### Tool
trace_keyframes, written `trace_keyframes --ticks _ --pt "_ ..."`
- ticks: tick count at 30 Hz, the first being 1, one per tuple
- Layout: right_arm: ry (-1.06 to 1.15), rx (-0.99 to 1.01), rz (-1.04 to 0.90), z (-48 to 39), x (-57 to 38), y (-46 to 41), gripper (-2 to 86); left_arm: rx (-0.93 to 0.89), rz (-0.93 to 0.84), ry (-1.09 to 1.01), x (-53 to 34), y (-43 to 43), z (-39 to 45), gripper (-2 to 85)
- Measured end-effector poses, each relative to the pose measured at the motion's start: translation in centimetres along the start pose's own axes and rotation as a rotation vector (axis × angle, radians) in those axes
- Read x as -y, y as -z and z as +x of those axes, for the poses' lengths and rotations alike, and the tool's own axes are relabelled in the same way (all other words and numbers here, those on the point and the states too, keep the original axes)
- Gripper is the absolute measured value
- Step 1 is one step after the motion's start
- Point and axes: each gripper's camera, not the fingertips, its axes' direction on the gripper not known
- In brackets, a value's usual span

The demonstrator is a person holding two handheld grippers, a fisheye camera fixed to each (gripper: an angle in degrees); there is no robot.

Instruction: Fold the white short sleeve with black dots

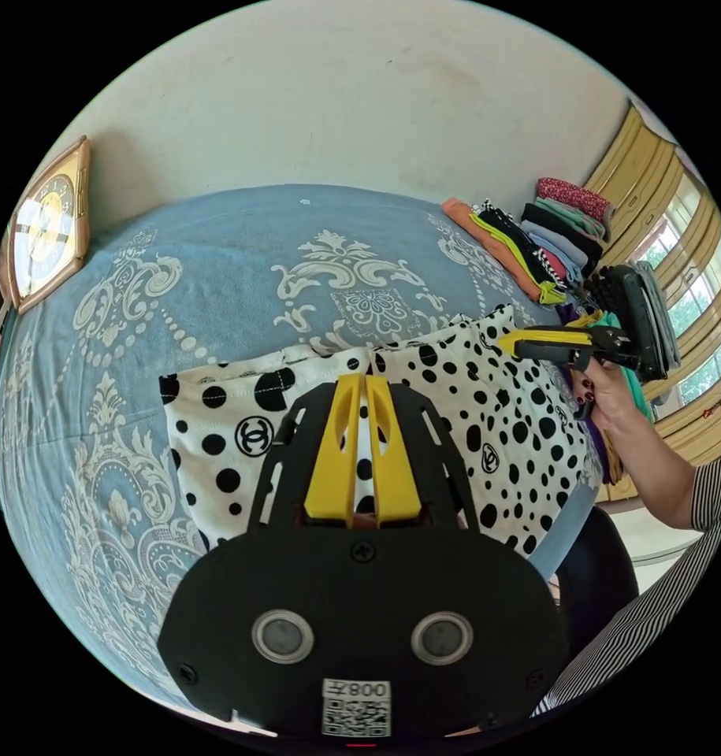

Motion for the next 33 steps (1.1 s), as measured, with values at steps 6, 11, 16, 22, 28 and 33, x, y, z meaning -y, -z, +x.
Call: trace_keyframes --ticks 6,11,16,22,28,33 --pt "0.028 -0.111 -0.079 -0.6 -0.1 -2.4 -0.3 0.010 -0.016 0.007 -0.4 -0.5 -0.4 0.8" --pt "0.034 -0.114 -0.059 -0.8 -0.4 -1.5 -0.5 0.007 0.013 0.009 -1.0 0.8 -0.4 0.7" --pt "0.024 -0.110 0.041 -0.8 -1.0 1.9 -0.3 0.007 0.049 -0.003 -1.0 2.4 -0.3 0.6" --pt "0.013 -0.068 -0.021 0.4 -0.6 0.1 0.5 0.007 0.008 0.017 -0.9 1.8 -1.1 0.7" --pt "0.004 -0.102 -0.056 -0.2 -1.2 -1.3 1.2 -0.019 -0.016 0.021 -1.6 2.8 -1.3 0.8" --pt "0.033 -0.142 -0.065 -1.1 -1.0 -0.9 0.2 -0.037 -0.001 0.031 -1.7 5.1 -1.3 0.7"
